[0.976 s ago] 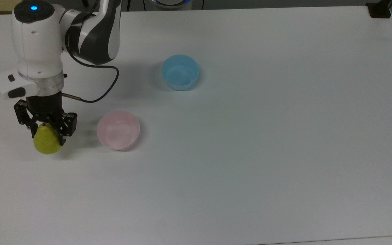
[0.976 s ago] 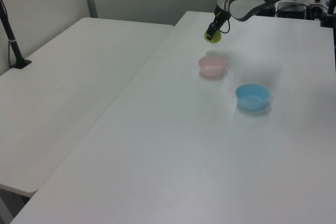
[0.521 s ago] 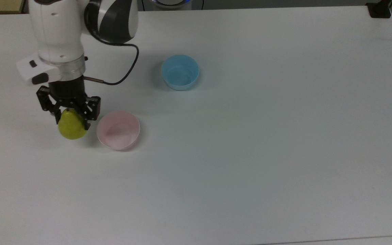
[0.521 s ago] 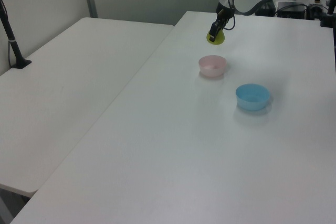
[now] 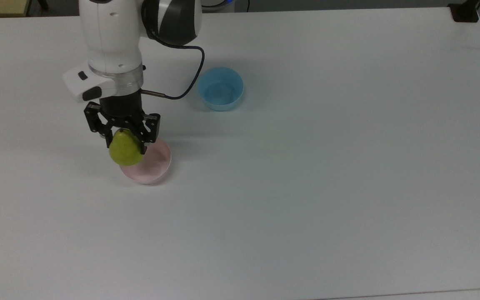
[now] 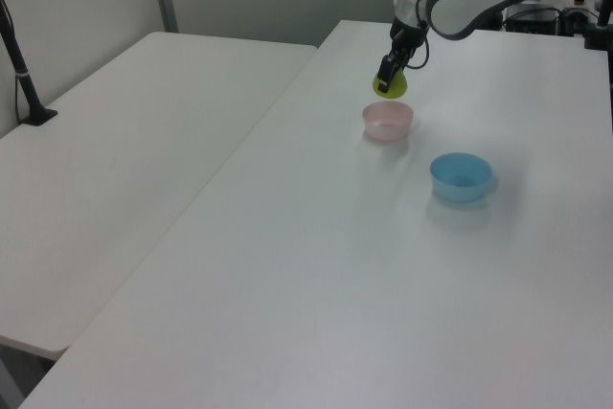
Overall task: Place the pear in the bowl
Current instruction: 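Lower the pear into the pink bowl and open the gripper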
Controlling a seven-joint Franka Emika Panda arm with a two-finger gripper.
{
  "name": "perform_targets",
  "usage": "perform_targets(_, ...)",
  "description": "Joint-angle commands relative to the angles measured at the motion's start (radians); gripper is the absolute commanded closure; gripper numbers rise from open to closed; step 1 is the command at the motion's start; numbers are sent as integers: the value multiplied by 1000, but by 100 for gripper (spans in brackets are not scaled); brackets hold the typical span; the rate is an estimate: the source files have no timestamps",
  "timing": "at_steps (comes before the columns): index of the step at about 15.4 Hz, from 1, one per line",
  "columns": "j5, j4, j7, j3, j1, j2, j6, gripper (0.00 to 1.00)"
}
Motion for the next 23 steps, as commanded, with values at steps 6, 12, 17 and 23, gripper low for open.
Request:
perform_targets(6, -42, -35, 52, -8, 26, 12, 0, 75)
perform_targets(12, -44, -27, 52, -5, 26, 37, 23, 70)
perform_targets(17, -44, -27, 52, -3, 26, 55, 55, 34)
perform_targets(23, -44, -25, 52, -3, 26, 41, 45, 1)
